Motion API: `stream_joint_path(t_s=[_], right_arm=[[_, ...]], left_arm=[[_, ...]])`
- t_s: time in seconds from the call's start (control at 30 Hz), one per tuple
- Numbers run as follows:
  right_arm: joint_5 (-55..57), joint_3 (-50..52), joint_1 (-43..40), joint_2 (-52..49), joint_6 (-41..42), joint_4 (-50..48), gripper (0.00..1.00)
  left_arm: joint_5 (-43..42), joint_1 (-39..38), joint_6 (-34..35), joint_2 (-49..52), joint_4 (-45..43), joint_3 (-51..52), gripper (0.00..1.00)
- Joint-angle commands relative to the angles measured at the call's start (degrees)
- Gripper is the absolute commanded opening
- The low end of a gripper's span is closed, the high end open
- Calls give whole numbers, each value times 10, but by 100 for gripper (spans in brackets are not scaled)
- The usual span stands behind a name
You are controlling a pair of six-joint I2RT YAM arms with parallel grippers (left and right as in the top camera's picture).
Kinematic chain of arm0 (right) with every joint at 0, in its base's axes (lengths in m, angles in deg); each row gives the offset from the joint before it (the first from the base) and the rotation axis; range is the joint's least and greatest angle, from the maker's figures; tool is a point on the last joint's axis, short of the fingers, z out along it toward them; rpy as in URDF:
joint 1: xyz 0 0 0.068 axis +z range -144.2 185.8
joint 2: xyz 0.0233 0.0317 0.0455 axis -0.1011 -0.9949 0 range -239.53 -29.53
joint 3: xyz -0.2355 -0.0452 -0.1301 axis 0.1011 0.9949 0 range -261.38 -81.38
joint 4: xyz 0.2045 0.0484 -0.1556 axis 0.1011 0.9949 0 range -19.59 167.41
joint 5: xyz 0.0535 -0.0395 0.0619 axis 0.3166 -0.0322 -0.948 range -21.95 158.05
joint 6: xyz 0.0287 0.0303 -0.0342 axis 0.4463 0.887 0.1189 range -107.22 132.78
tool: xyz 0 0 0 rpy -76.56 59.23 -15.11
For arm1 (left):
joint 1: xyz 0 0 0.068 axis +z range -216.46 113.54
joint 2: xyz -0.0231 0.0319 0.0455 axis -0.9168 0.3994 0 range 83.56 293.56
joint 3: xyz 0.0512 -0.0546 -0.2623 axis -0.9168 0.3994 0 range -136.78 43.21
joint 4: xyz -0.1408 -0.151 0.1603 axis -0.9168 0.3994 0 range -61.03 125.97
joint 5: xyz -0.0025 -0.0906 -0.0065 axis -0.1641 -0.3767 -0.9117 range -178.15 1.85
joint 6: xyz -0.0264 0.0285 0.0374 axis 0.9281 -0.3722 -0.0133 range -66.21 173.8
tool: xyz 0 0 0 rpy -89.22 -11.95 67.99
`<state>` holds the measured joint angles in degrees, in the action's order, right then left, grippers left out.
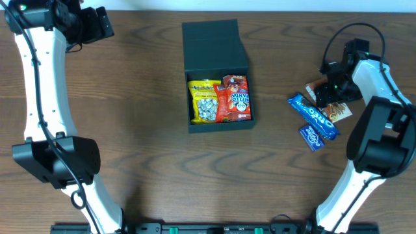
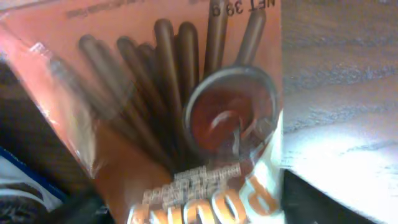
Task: Pack container
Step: 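Grasp the brown Pocky box with the right gripper and lift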
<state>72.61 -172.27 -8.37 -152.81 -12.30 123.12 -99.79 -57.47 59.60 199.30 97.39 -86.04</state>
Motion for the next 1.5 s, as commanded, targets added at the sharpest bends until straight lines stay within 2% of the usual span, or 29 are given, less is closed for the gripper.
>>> stream_joint_path(t_s=[0.0, 0.3, 0.5, 0.77, 0.93, 1.27, 1.47], right_arm=[[-5, 3, 3, -10, 9, -3, 64], [-3, -12, 3, -9, 56, 0, 65], [-10, -95, 10, -8, 99, 63, 61], [-89, -236, 54, -8, 140, 161, 58], [-126, -293, 123, -8, 179, 205, 58], [-145, -296, 335, -8, 313, 210, 59], [-107, -296, 426, -8, 448, 192, 58]], left_arm=[[0, 3, 4, 8, 3, -3, 95], [0, 3, 4, 8, 3, -3, 95], [0, 3, 4, 8, 3, -3, 95], [0, 3, 4, 8, 3, -3, 95], [0, 3, 4, 8, 3, -3, 95], [5, 4, 4, 8, 3, -3, 95], [20, 4, 4, 8, 3, -3, 95]])
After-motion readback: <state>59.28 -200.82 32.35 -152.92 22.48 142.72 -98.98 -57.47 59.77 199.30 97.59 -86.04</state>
